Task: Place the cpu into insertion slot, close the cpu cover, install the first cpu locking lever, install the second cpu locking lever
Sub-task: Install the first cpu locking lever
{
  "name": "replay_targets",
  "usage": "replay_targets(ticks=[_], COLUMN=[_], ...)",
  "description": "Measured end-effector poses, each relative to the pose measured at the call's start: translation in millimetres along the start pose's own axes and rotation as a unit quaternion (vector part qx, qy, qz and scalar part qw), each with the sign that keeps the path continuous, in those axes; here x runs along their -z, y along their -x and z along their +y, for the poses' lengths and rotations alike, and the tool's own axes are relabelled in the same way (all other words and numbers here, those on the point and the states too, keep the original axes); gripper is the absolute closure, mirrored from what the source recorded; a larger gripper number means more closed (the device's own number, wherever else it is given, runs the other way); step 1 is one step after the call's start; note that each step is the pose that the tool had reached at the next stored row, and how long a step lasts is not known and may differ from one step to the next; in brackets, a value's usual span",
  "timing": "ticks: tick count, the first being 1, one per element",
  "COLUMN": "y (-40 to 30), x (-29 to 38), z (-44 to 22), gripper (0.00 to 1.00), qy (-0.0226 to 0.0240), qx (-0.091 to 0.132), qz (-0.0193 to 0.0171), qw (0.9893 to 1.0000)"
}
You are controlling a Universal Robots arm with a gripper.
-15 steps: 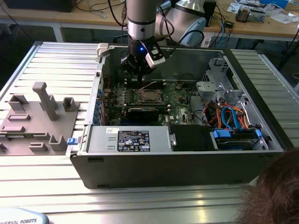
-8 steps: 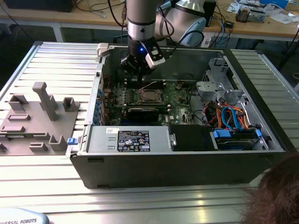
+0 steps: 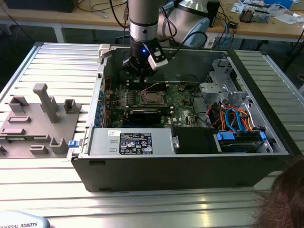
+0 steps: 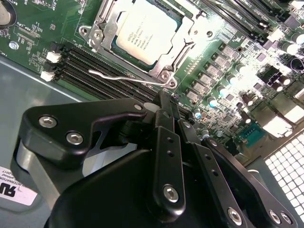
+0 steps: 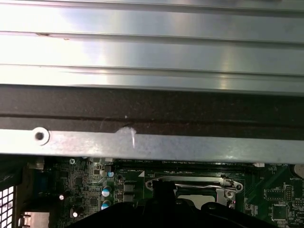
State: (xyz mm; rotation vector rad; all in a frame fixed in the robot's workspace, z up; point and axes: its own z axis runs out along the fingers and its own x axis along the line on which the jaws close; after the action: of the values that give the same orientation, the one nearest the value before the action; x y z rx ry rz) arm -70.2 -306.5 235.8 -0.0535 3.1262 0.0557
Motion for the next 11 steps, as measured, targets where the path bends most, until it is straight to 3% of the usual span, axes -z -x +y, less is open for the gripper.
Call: replay_targets(ticks=[11], y=[0.0], x=[-2.9], z=[-0.1], gripper=[0.89], qy=[0.0], qx=[0.0], qz=[0.0], qw=[1.0])
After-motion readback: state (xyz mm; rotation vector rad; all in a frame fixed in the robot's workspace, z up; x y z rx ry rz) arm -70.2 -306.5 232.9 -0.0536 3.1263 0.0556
